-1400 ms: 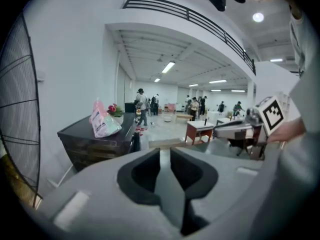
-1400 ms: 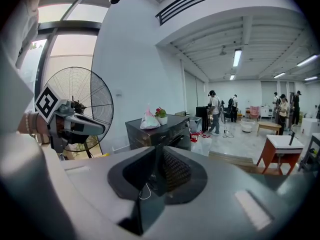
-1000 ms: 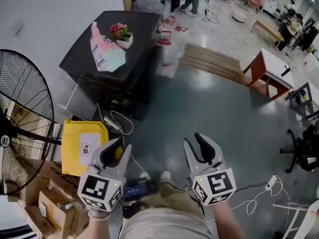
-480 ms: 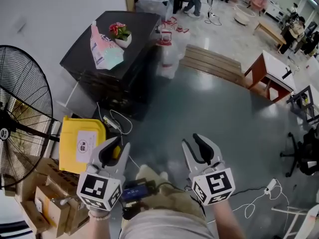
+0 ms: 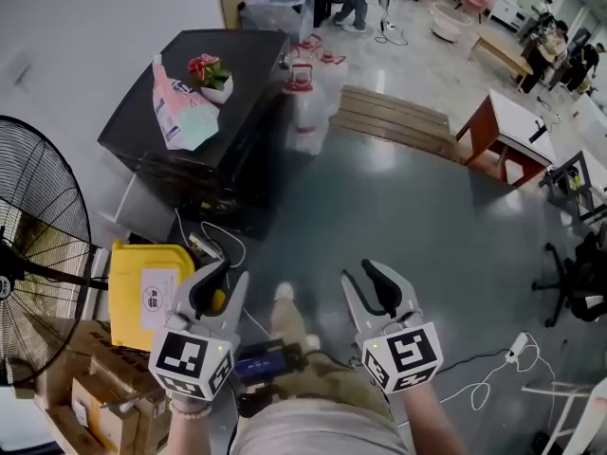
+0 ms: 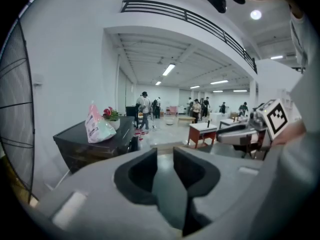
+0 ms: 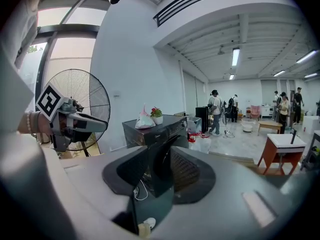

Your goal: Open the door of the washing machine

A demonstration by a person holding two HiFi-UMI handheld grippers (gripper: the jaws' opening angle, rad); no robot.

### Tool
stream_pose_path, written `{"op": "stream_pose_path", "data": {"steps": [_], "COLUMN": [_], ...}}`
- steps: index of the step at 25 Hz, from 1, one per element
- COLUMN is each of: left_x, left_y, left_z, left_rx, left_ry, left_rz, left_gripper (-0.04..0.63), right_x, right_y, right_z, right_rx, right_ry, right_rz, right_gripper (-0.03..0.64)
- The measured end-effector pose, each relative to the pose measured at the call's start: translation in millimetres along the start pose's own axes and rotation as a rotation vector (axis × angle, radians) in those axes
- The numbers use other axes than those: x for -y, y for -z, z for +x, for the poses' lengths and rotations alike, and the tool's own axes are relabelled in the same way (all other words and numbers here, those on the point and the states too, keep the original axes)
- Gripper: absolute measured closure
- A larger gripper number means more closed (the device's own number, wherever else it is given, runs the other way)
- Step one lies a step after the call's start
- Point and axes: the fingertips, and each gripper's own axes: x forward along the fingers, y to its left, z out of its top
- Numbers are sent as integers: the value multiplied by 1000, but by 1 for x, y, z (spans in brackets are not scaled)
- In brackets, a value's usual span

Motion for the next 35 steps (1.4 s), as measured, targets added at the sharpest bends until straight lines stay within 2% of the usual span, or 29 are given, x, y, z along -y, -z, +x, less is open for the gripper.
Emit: {"op": "stream_pose_path", "data": {"steps": [20,35], "left_x": [-79,-133], "left_y": [-6,11], "left_z": [116,179], "left_rx": [-50,-73], "left_ry": [91,128], "left_rz": [20,-22], "left_gripper": [492,491], "right_x": [46,63], "right_y": [-14,-10], "right_z": [120,190], "right_rx": [-61,-117], "right_ry": [52,81], "right_rz": [-5,17], "right_gripper": [492,492]}}
